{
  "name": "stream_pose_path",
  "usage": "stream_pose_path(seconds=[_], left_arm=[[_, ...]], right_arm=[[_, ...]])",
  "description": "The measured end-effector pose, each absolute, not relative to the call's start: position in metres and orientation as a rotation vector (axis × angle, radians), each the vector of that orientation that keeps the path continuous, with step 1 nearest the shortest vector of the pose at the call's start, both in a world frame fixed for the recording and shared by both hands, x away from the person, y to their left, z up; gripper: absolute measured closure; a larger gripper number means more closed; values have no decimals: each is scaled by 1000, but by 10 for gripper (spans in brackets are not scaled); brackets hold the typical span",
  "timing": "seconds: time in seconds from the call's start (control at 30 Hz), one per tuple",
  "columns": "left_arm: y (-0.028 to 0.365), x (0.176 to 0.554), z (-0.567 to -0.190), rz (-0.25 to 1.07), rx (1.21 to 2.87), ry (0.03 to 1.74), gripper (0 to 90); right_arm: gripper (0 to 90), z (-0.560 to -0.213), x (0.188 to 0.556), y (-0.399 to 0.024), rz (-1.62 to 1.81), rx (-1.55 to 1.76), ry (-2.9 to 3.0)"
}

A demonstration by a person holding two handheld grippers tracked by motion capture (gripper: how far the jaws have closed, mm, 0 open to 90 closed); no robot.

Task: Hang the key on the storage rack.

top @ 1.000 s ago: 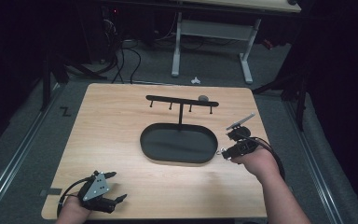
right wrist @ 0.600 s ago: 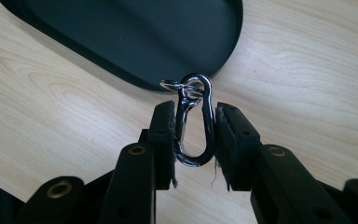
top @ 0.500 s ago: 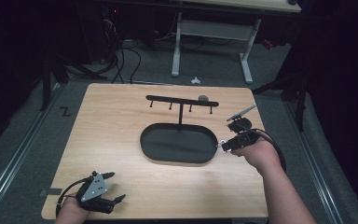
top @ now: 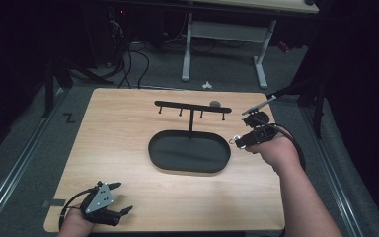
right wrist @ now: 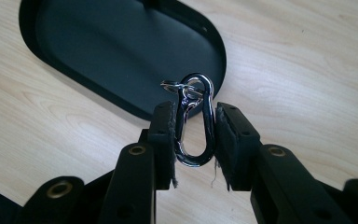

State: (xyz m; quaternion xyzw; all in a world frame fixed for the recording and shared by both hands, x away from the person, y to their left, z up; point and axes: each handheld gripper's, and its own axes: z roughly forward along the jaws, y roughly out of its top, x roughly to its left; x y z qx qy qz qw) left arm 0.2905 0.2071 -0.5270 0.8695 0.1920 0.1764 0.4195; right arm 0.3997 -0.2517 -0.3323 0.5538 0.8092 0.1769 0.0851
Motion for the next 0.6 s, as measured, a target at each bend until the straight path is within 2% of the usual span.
stream_pose_path(seconds=[0.6], left_arm=[[208, 290, -527, 440, 2182, 481, 153]], right_arm=[[692, -314, 416, -240, 567, 1629, 2393]])
